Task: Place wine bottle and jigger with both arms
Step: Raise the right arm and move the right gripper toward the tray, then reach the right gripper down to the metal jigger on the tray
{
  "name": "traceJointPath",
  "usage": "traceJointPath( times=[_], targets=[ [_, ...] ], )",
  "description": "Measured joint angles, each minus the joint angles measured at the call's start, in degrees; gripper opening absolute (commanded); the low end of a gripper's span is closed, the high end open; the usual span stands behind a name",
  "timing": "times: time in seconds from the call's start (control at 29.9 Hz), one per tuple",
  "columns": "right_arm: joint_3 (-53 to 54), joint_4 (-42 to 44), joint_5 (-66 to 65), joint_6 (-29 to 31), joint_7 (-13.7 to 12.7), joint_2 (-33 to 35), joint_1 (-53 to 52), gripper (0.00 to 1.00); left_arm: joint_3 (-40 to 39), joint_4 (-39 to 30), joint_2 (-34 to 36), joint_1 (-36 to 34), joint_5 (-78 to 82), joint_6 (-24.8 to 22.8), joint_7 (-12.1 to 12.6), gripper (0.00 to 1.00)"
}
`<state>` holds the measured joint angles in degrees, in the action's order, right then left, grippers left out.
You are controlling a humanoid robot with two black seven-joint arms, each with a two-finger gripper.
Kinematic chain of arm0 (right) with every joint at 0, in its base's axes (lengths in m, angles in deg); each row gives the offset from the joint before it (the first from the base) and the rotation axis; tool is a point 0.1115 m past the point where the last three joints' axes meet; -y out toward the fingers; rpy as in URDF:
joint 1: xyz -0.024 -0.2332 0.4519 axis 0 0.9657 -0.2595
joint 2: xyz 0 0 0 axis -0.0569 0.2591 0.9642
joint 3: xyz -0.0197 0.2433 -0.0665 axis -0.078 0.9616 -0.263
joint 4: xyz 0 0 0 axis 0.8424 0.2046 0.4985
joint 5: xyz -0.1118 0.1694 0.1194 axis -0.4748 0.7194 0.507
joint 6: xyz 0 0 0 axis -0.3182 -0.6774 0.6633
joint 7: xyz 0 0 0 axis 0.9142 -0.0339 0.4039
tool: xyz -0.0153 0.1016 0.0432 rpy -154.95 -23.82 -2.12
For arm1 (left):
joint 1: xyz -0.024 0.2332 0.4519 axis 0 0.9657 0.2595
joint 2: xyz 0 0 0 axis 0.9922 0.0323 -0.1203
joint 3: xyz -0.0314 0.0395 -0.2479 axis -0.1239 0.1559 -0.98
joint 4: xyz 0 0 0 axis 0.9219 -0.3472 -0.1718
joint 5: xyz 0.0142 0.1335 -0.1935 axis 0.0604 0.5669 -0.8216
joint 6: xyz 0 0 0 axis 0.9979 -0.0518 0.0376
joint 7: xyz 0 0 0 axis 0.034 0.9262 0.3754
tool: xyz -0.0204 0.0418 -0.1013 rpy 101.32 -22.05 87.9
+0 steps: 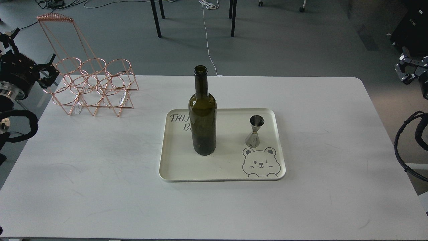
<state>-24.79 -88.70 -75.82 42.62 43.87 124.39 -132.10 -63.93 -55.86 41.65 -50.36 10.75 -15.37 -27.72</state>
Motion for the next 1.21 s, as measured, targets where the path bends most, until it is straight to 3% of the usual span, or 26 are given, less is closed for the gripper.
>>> traceJointPath(
  times=[0.23,0.5,0.7,0.9,1.21],
  targets=[
    [-0.6,-14.4,-14.4,-5.4,0.0,6.8,-2.0,0.99,0.5,0.0,0.1,-0.8,0.4,0.0,0.2,0.98],
    [-2.2,-29.7,-42.6,-11.4,-0.2,11.1,-2.7,0.99,0.5,0.0,-0.4,-0.8,0.3,0.0,0.0,0.98],
    [-5.1,-35.2,-66.2,-13.5,0.8,11.1,-3.0,0.99,0.4,0.0,0.0,-0.9,0.0,0.0,-0.6,0.98],
    [-12.4,-39.3,-84.4,-19.5,2.5,11.9,-3.6,0.98,0.5,-0.1,0.1,-0.9,0.1,0.0,-0.6,0.98],
    [-26.2,-39.6,-94.5,-33.3,2.6,12.4,-2.4,0.98,0.5,-0.1,-0.4,-0.9,0.3,0.0,-0.6,0.98]
  ],
)
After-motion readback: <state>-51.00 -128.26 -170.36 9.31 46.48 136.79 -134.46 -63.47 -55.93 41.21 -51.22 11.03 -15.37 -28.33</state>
